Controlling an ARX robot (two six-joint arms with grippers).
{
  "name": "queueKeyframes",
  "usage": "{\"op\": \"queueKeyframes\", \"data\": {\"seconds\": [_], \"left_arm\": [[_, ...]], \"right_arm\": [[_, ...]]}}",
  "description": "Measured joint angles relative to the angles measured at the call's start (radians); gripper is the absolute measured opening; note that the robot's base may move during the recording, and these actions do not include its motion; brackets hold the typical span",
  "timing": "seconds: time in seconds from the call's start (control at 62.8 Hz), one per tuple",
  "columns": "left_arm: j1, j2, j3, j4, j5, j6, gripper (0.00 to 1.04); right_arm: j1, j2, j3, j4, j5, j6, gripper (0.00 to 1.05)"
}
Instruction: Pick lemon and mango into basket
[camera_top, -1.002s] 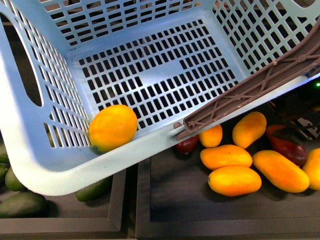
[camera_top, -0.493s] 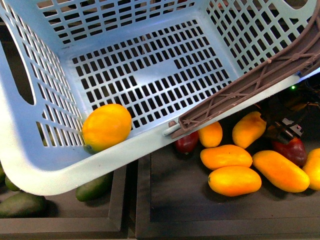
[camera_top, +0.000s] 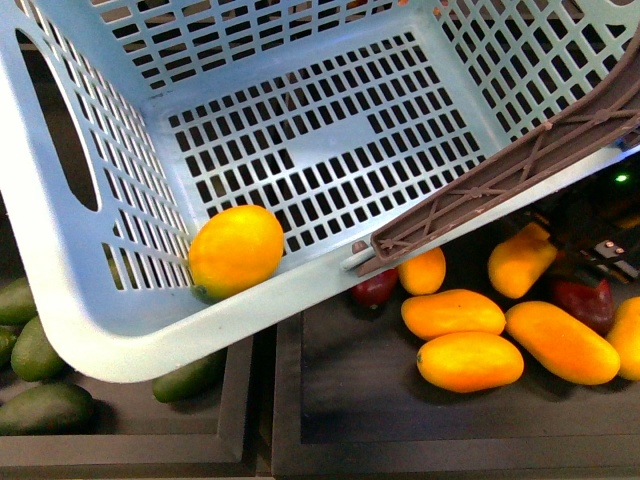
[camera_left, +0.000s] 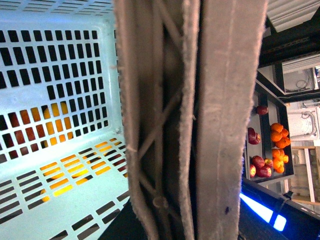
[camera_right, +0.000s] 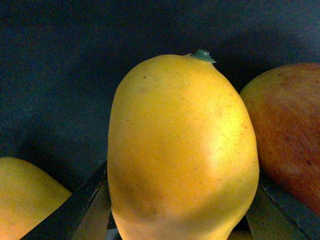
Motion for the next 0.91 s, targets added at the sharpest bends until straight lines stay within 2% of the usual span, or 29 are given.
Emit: {"op": "queueKeyframes", "data": {"seconds": [0.239, 0.35, 0.414, 0.541, 0.621, 0.764, 0.907], "left_arm": [[0.000, 0.000, 0.000, 0.000, -0.001, 0.000, 0.17], [0.000, 0.000, 0.000, 0.000, -0.006, 0.000, 0.17], [0.000, 0.000, 0.000, 0.000, -0.007, 0.000, 0.17], [0.000, 0.000, 0.000, 0.000, -0.002, 0.000, 0.17], [0.000, 0.000, 0.000, 0.000, 0.003, 0.000, 0.17], [0.000, 0.000, 0.000, 0.000, 0.001, 0.000, 0.17], [0.000, 0.000, 0.000, 0.000, -0.008, 0.001, 0.17]], "right_arm": [[-0.166, -0.210, -0.084, 0.031, 0.046, -0.172, 0.63], [-0.225, -0.312, -0.116, 0.045, 0.020, -0.252, 0.63], [-0.255, -0.428, -0.156, 0.050, -0.034, -0.317, 0.63], [-0.253, -0.623, -0.217, 0.041, -0.138, -0.405, 0.63], [-0.241, -0.721, -0.237, 0.041, -0.164, -0.419, 0.63], [-0.196, -0.907, -0.273, 0.058, -0.217, -0.404, 0.63], [-0.108, -1.036, -0.295, 0.072, -0.245, -0.336, 0.63]]}}
